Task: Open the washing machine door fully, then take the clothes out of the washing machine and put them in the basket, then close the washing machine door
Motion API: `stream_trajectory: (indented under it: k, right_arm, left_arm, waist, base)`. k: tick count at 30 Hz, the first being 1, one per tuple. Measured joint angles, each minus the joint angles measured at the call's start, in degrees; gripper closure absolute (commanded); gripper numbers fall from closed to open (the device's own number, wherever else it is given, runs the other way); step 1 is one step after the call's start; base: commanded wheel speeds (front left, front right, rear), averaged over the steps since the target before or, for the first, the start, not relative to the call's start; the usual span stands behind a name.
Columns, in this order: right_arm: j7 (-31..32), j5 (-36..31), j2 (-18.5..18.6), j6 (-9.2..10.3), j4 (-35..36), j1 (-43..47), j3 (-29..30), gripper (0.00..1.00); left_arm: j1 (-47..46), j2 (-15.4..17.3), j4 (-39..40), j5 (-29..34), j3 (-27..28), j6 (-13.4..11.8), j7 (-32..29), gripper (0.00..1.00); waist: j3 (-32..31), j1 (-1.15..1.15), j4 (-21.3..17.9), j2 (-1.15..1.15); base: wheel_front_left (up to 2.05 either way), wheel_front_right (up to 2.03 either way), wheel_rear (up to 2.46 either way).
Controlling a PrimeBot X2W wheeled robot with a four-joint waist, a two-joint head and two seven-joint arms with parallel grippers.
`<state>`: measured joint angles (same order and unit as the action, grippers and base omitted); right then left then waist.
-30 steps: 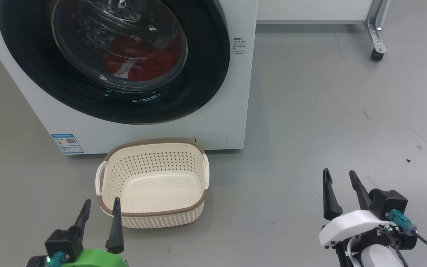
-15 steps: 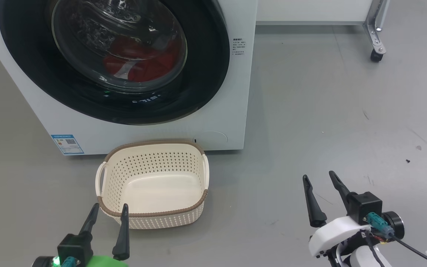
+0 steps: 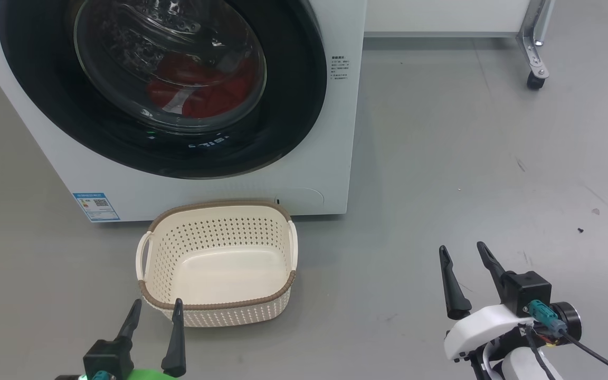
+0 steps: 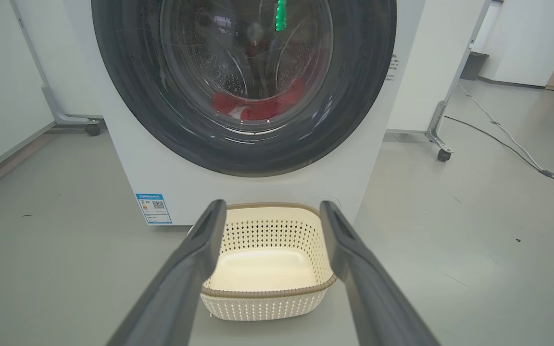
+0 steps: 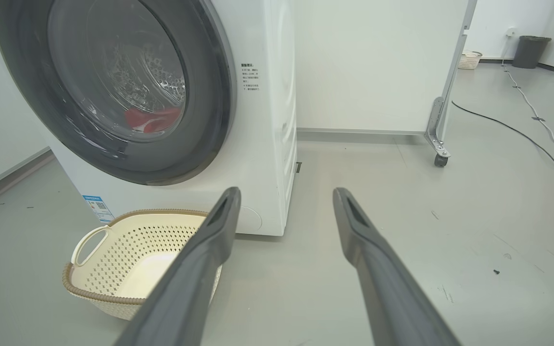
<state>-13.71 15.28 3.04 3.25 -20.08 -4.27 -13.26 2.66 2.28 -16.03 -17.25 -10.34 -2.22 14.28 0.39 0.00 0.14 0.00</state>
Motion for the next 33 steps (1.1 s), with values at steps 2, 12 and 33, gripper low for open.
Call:
stream_trajectory:
  k: [2, 12, 33]
  right_arm:
    - [0.00, 0.31, -0.04, 0.01, -0.14, -0.01, 0.00, 0.00]
    - [-0.07, 0.75, -0.10, 0.43, -0.73, -0.12, -0.09, 0.00]
    - [-0.25, 1.96, -0.21, 0.94, -1.65, -1.21, -0.47, 0.00]
  left_arm:
    - [-0.01, 0.01, -0.10, -0.49, -0.33, 0.00, 0.00, 0.00]
    - [-0.05, 0.02, -0.75, -1.41, -1.00, -0.09, 0.00, 0.00]
    - [-0.24, 0.03, -1.85, -1.81, -2.18, -0.51, 0.00, 0.00]
  waist:
    - [0.00, 0.00, 0.00, 0.00]
    - [0.06, 0.00, 0.01, 0.00]
    - [0.24, 0.00, 0.38, 0.00]
  base:
    - [0.00, 0.00, 0.00]
    - [0.00, 0.00, 0.00]
    - [0.00, 0.00, 0.00]
